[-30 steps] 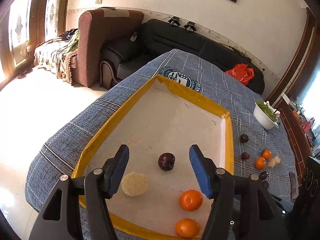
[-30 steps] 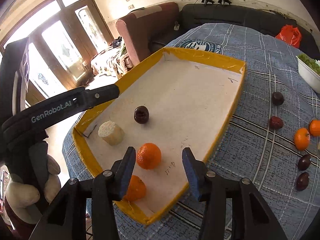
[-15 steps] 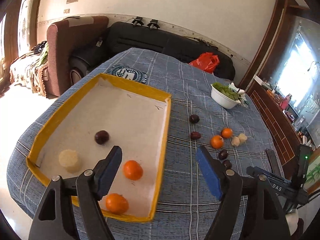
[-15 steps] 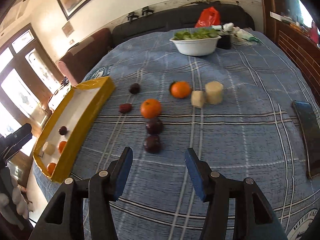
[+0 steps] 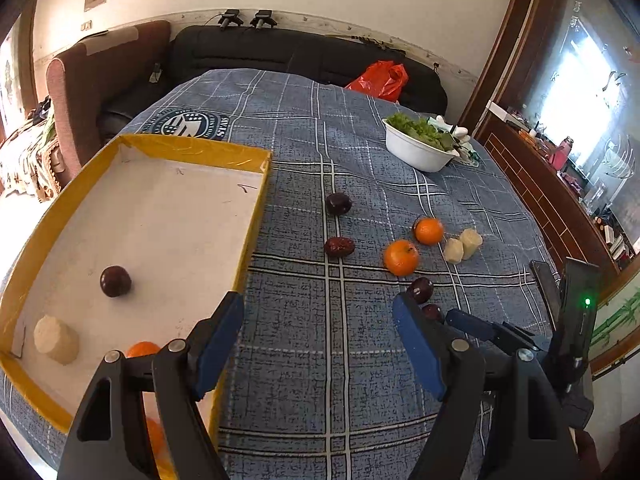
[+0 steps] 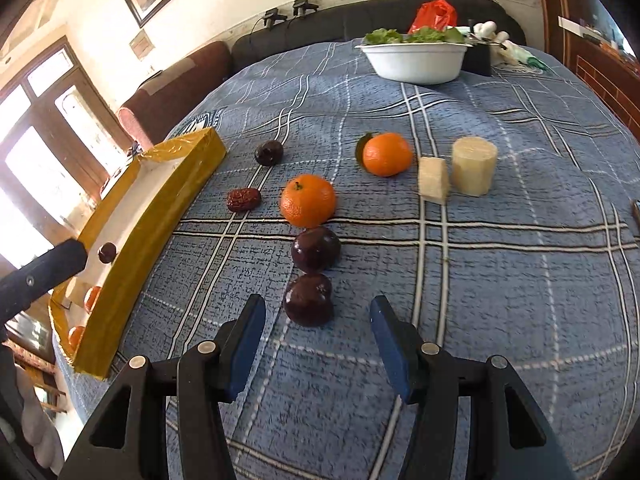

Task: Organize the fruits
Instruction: 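Grasp a dark plum with the right gripper while the left grasps an orange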

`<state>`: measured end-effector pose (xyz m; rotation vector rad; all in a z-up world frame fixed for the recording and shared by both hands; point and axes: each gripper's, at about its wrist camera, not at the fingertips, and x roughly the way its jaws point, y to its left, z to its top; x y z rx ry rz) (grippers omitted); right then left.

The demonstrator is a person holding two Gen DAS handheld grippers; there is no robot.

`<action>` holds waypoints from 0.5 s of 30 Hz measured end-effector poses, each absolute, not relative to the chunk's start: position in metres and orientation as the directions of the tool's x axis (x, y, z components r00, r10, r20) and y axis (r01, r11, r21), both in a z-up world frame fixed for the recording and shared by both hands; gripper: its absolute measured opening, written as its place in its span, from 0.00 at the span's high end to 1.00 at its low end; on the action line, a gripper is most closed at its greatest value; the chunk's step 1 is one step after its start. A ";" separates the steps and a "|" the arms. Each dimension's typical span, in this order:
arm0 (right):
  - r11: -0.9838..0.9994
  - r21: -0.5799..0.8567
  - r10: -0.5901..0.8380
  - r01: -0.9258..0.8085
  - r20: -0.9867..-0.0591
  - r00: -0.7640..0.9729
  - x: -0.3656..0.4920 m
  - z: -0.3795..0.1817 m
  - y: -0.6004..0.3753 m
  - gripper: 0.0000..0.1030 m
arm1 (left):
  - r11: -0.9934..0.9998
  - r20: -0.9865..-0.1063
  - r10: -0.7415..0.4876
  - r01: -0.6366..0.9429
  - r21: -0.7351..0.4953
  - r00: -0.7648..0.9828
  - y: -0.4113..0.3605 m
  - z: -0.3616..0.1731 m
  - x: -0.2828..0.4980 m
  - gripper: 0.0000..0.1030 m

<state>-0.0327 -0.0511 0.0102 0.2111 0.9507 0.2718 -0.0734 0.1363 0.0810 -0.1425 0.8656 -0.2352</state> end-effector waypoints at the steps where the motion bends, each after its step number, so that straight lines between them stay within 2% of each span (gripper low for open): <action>1: 0.949 0.281 0.311 -0.143 -0.768 0.560 -0.032 0.010 -0.049 0.45 | 0.963 -0.737 -0.268 0.158 -0.217 0.621 0.130 0.079 -0.068 0.26; 2: 0.952 0.265 0.303 -0.151 -0.769 0.563 -0.030 0.010 -0.047 0.58 | 0.962 -0.738 -0.273 0.169 -0.215 0.617 0.123 0.077 -0.063 0.26; 4: 0.951 0.259 0.309 -0.170 -0.770 0.558 -0.029 0.008 -0.044 0.73 | 0.956 -0.742 -0.292 0.202 -0.212 0.603 0.108 0.072 -0.051 0.26; 10: 0.956 0.252 0.292 -0.151 -0.756 0.586 -0.036 0.010 -0.063 0.73 | 0.944 -0.764 -0.313 0.273 -0.184 0.565 0.063 0.052 -0.015 0.27; 15: 0.949 0.291 0.303 -0.119 -0.742 0.599 -0.039 0.007 -0.085 0.73 | 0.938 -0.786 -0.285 0.328 -0.111 0.549 0.029 0.032 0.011 0.27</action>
